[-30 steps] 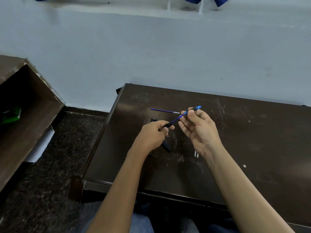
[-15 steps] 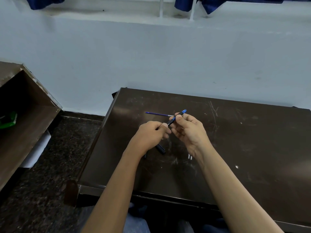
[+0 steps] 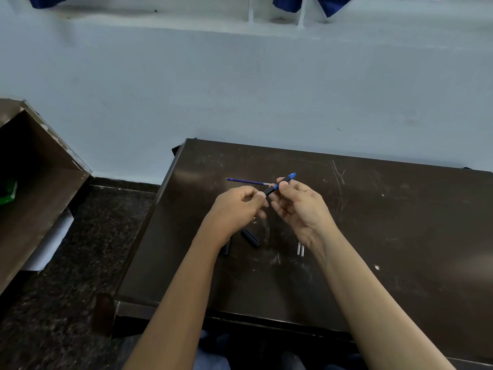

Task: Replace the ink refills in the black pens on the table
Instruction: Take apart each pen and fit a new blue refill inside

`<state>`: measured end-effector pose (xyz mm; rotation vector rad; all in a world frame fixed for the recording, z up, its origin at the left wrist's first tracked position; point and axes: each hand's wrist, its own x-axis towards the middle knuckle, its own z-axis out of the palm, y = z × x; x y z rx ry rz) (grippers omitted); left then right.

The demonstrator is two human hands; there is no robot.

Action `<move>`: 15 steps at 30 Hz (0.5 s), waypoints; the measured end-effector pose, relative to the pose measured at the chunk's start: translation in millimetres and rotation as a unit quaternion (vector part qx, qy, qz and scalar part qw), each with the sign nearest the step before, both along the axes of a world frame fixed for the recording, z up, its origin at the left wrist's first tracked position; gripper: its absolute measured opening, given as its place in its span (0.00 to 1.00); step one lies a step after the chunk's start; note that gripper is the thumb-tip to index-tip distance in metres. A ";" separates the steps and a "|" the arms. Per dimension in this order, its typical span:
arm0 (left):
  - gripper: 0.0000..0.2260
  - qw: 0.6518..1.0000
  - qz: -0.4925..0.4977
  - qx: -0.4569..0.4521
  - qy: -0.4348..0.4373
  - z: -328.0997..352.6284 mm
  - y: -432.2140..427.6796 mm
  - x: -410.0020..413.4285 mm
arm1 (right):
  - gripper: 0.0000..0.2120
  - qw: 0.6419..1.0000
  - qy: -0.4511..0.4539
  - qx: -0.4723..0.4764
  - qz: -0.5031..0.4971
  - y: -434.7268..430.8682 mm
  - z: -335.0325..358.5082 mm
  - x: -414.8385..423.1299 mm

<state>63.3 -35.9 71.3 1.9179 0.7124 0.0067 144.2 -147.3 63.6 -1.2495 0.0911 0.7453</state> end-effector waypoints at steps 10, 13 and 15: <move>0.14 0.999 0.002 0.046 -0.006 -4.1 6.8 3.3 | 0.06 1.000 0.004 0.004 0.015 2.8 -5.0 -0.1; 0.09 0.997 -0.005 0.071 -0.011 -4.3 5.9 2.1 | 0.05 1.000 -0.002 0.009 0.018 1.7 -5.3 1.2; 0.04 0.997 0.002 0.079 -0.024 -4.5 5.9 0.7 | 0.04 1.000 -0.005 0.009 0.017 1.2 -6.2 1.5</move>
